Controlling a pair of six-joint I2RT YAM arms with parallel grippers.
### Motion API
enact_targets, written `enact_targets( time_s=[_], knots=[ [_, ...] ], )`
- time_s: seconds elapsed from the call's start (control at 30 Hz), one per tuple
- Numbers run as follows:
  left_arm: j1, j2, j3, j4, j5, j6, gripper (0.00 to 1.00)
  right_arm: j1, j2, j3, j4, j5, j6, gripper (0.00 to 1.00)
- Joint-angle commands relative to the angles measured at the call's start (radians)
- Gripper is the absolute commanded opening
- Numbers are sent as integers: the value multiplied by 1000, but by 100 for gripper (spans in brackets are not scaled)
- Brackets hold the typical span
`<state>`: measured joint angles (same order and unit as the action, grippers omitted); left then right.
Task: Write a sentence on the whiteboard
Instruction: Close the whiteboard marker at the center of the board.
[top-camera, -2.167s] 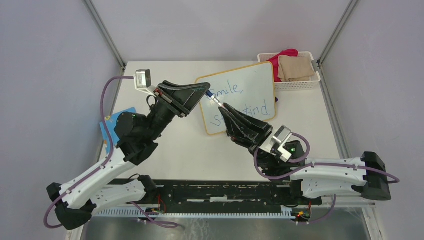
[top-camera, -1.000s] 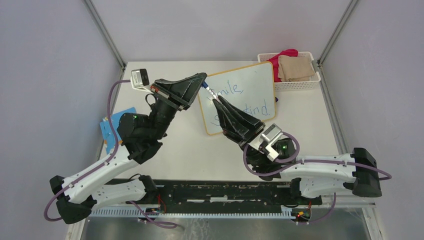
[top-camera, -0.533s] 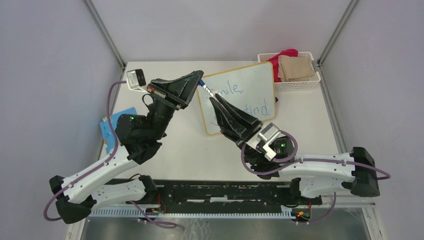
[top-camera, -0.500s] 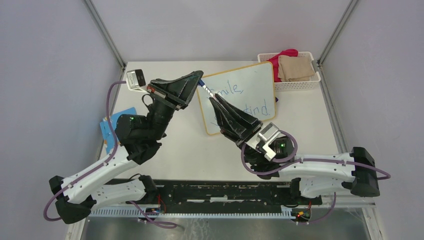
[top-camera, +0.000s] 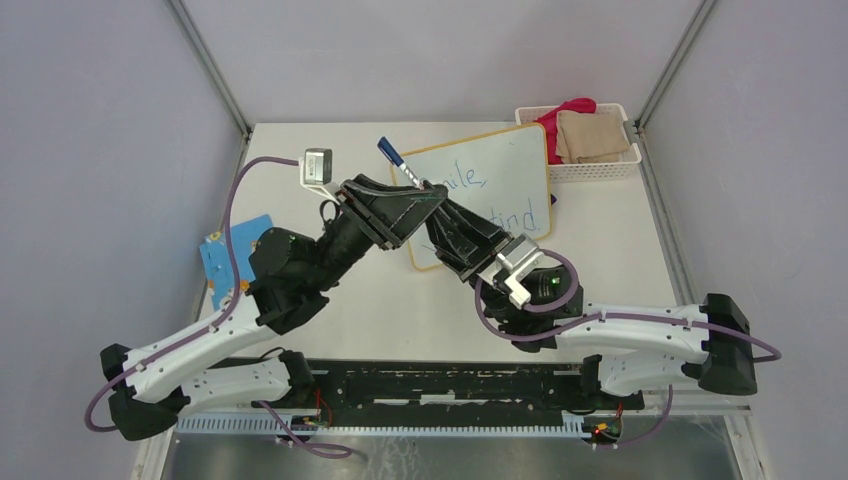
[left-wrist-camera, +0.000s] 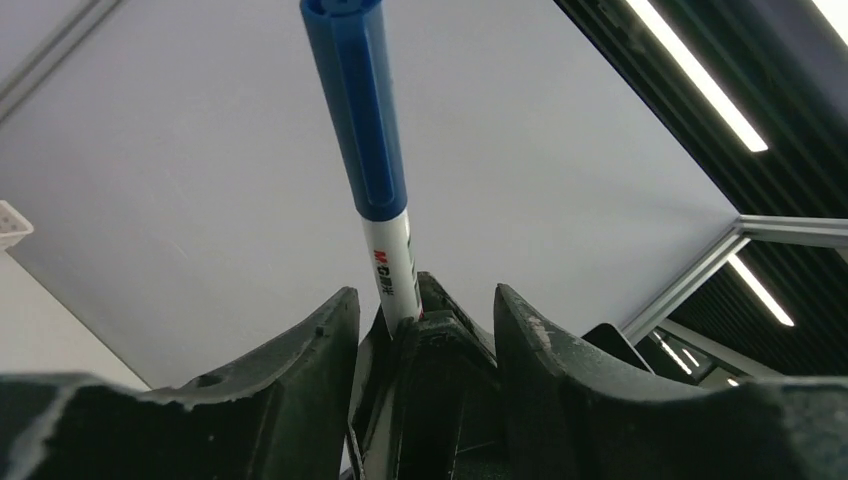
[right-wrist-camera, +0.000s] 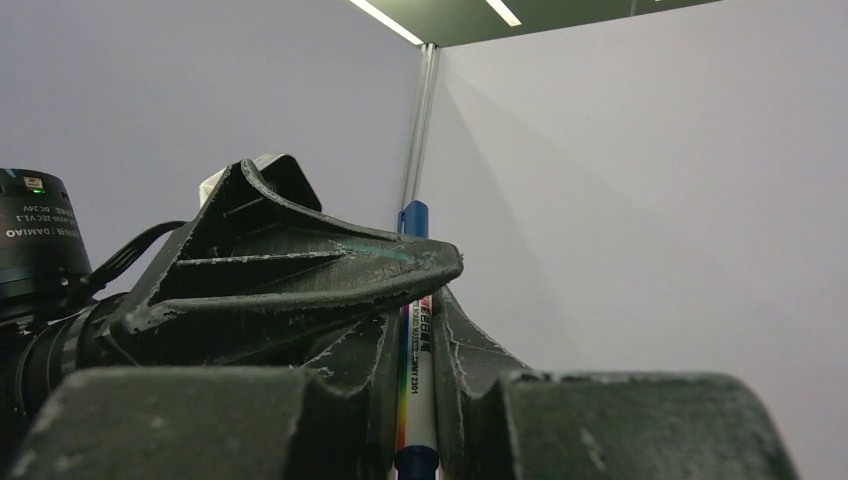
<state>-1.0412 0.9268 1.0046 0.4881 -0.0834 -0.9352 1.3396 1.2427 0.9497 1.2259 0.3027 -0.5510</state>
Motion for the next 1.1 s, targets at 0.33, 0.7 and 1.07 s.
enact_targets(
  time_s=[0.33, 0.7, 1.07],
  knots=[
    [-14, -107, 4, -172, -100, 179, 79, -2, -141, -75, -45, -25, 46, 0],
    [-13, -79, 21, -84, -53, 182, 79, -2, -211, -155, -49, -56, 142, 0],
    [-13, -49, 34, -72, -49, 175, 63, -2, -221, -158, -70, -83, 168, 0]
  ],
)
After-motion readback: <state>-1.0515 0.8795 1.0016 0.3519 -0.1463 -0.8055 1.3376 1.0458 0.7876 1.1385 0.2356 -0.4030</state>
